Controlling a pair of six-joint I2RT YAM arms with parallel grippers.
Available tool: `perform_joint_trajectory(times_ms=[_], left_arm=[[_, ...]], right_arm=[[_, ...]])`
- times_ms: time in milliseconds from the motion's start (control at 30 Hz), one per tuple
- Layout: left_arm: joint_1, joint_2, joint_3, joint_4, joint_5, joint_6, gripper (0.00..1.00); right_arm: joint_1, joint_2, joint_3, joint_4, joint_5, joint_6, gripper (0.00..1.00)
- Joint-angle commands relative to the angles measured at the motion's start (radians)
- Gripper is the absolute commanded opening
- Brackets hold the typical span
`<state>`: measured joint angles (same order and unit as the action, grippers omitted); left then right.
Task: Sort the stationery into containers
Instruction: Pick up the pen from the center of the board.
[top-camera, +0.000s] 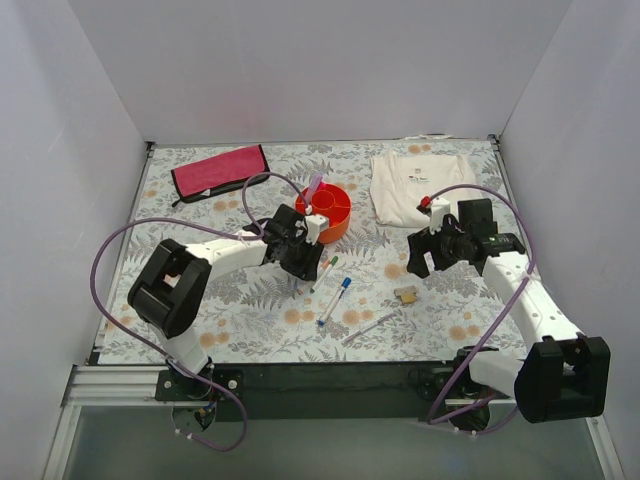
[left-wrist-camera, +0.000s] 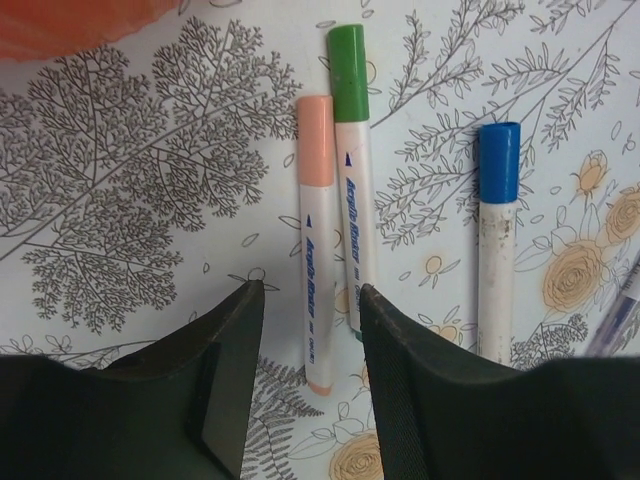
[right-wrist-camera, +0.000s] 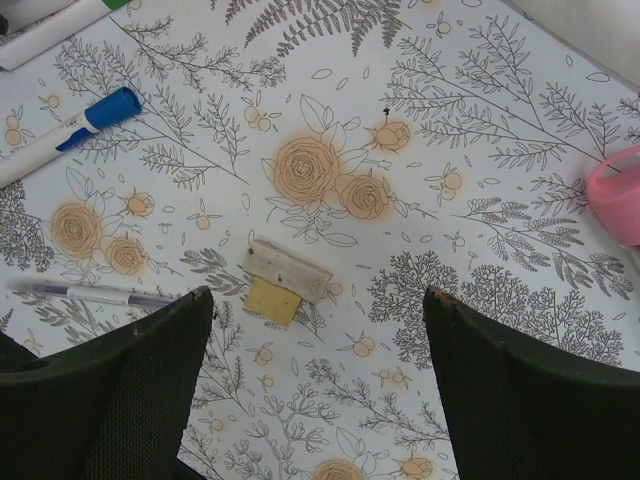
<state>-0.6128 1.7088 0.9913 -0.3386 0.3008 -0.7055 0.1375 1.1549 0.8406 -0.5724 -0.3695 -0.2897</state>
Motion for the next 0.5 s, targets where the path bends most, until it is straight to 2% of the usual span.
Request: perform_joint_trajectory(times_ms=[0, 300, 467], left_arm=[[-0.008, 0.015, 0.046, 0.016, -0.032, 0.018, 0.4], [-0.08, 0.109, 0.092, 0.012, -0.072, 0.041, 0.34], [-0.116, 0.124, 0.089, -0.03, -0.107, 0.074, 0.24]], right_arm=[[-0.004, -0.057, -0.034, 0.023, -0.014, 0.018, 0.89], [-0.01, -0.115, -0.075, 0.025, 0.009, 0.014, 0.9], [-0.015, -0.132, -0.089, 0.025, 0.011, 0.012, 0.9]])
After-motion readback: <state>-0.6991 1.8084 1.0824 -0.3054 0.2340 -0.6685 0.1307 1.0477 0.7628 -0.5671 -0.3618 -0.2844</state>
